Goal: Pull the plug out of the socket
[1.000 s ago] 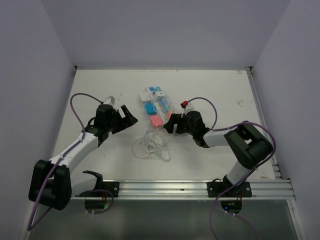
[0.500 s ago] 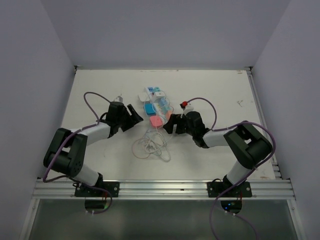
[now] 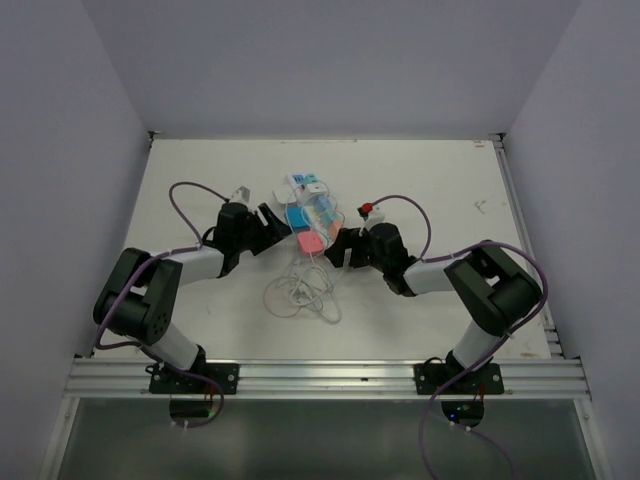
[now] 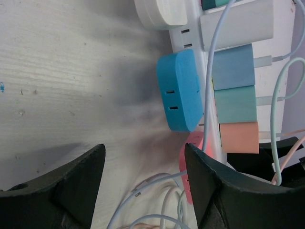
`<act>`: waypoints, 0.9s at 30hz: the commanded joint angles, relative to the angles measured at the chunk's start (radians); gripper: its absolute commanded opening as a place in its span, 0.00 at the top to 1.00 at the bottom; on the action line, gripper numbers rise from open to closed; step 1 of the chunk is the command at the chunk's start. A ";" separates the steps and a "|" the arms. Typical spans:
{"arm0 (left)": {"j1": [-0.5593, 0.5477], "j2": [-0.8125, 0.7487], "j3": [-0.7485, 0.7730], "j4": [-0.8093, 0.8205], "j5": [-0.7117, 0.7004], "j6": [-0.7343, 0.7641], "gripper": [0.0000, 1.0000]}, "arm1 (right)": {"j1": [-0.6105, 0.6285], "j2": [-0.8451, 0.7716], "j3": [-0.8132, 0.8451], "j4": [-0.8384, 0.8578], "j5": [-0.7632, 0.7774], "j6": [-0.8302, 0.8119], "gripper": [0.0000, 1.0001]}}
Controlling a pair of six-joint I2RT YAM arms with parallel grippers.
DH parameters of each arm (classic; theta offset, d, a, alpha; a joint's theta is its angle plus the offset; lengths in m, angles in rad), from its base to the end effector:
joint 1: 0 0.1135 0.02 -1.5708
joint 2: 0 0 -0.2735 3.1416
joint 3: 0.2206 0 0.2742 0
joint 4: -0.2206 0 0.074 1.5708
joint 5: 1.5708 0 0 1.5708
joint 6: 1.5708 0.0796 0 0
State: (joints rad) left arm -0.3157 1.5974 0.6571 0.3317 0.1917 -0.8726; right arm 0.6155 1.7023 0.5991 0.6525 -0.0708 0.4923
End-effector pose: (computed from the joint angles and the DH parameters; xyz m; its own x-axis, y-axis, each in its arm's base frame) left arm 0.3359 -0.1257 0.1192 -0.6967 -0.5635 -0.4440 -0.1248 0.7046 -0.6985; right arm 0.2973 0.2171 0.1060 -0.6102 0.1459 -0.7787 -0.3852 0.8042 0.4526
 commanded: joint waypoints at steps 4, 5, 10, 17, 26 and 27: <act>-0.006 -0.036 -0.024 0.139 0.080 -0.026 0.28 | 0.015 0.051 0.007 -0.067 -0.021 0.005 1.00; -0.006 -0.033 -0.025 0.154 0.089 -0.032 0.28 | 0.015 0.051 0.007 -0.065 -0.023 0.005 1.00; -0.017 -0.037 -0.036 0.181 0.130 -0.058 0.27 | 0.016 0.053 0.008 -0.071 -0.020 0.005 1.00; -0.045 -0.039 -0.045 0.159 0.135 -0.085 0.28 | 0.018 0.054 0.010 -0.071 -0.018 0.006 1.00; -0.083 -0.013 -0.051 0.147 0.143 -0.132 0.31 | 0.018 0.057 0.011 -0.073 -0.017 0.006 1.00; -0.092 -0.013 -0.051 0.141 0.140 -0.137 0.32 | 0.018 0.057 0.011 -0.073 -0.017 0.005 1.00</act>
State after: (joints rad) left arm -0.3851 1.5841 0.6109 0.4400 0.3176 -0.9821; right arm 0.6209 1.7153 0.6094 0.6590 -0.0692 0.4889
